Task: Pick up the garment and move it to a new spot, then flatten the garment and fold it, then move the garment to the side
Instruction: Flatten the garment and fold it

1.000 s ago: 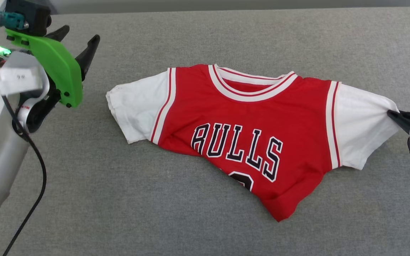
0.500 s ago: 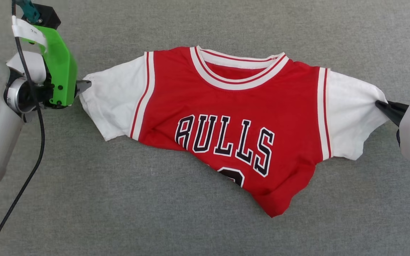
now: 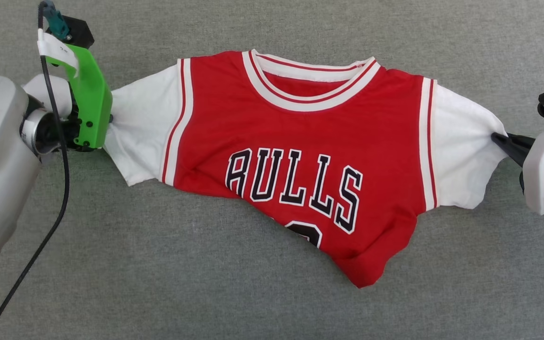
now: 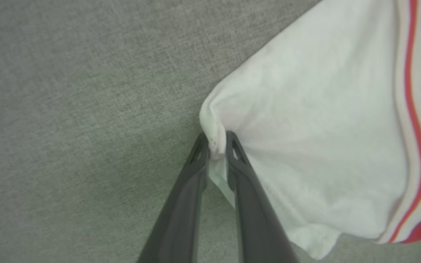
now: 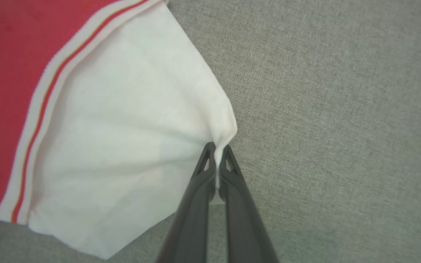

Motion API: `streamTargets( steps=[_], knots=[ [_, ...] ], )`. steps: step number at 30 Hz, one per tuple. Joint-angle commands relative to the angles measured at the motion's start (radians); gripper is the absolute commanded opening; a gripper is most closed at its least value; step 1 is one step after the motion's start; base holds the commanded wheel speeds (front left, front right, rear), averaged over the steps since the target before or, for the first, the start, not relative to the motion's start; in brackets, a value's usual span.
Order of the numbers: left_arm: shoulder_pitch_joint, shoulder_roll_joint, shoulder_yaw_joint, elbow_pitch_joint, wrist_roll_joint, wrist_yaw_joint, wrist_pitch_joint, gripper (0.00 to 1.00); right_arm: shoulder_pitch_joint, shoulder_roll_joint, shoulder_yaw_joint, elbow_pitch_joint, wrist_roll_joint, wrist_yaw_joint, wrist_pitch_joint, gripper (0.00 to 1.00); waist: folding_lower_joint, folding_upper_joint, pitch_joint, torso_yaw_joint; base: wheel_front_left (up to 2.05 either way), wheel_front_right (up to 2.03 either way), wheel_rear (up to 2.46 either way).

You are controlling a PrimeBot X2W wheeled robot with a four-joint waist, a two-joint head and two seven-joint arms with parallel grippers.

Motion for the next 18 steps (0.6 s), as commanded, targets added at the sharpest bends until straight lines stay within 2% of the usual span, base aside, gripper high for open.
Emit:
streamTargets(
  steps=[1,6,11,18],
  knots=[
    [0.062,-0.015,-0.032,0.017,-0.012,-0.002,-0.020,0.00,-0.019,0.000,0.002,0.007,-0.006,-0.001,-0.011,0.00,0.0000,-0.0001,-0.020,0.012,0.00,0.00,0.00],
    [0.048,0.019,-0.063,-0.068,-0.002,-0.003,-0.195,0.00,-0.021,0.004,-0.004,0.027,-0.014,-0.001,-0.055,0.00,0.0000,-0.0001,-0.092,0.032,0.00,0.00,0.00],
    [0.053,0.087,-0.073,-0.153,0.018,-0.003,-0.396,0.00,-0.007,0.004,-0.028,0.042,-0.015,-0.001,-0.111,0.00,0.0000,-0.0001,-0.178,0.052,0.00,0.00,0.00],
    [0.083,0.142,-0.045,-0.261,0.046,0.013,-0.557,0.00,0.017,0.001,-0.085,0.023,-0.013,-0.001,-0.184,0.00,0.0000,-0.0001,-0.279,0.076,0.00,0.00,0.00]
  ],
)
